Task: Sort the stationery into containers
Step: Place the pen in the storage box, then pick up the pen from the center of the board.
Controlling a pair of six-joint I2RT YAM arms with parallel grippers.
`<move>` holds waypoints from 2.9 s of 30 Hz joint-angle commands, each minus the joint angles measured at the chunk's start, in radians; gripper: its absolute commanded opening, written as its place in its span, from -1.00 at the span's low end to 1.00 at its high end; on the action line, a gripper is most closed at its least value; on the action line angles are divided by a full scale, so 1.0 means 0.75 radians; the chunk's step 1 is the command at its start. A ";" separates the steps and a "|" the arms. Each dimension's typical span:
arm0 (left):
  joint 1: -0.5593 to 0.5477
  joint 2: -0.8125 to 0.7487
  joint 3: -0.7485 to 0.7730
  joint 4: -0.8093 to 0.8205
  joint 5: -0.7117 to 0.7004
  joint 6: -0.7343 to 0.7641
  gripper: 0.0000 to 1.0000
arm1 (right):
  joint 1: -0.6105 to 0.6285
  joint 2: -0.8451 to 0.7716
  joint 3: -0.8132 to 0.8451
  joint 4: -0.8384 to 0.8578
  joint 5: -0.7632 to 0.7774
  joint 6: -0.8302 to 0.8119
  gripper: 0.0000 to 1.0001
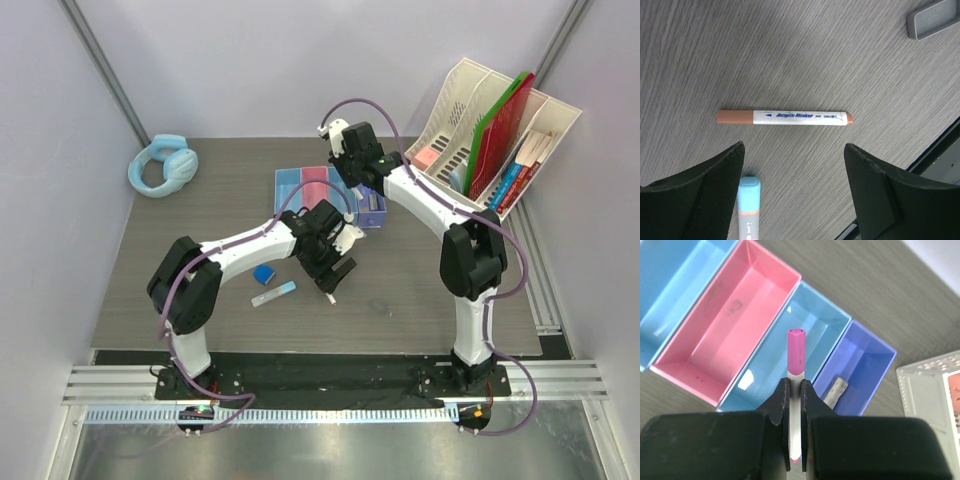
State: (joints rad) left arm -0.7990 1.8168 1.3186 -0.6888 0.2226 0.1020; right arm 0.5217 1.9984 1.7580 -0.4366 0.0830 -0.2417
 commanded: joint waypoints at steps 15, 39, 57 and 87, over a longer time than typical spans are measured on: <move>-0.025 0.073 0.032 -0.035 -0.015 -0.077 0.60 | -0.017 0.203 0.200 0.197 -0.092 0.044 -0.97; -0.064 0.199 0.152 -0.094 -0.031 -0.103 0.50 | -0.019 0.211 0.035 0.286 -0.084 0.036 -0.84; -0.080 0.294 0.173 -0.100 -0.111 -0.111 0.45 | -0.019 0.119 -0.014 0.275 -0.062 0.038 0.15; -0.084 0.304 0.195 -0.153 -0.148 -0.030 -1.00 | -0.164 -0.799 -0.511 0.161 -0.047 0.075 0.22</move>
State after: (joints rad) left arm -0.8574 2.0388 1.4788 -0.7860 0.0906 0.0608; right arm 0.4332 1.4990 1.4517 -0.3130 0.0399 -0.2054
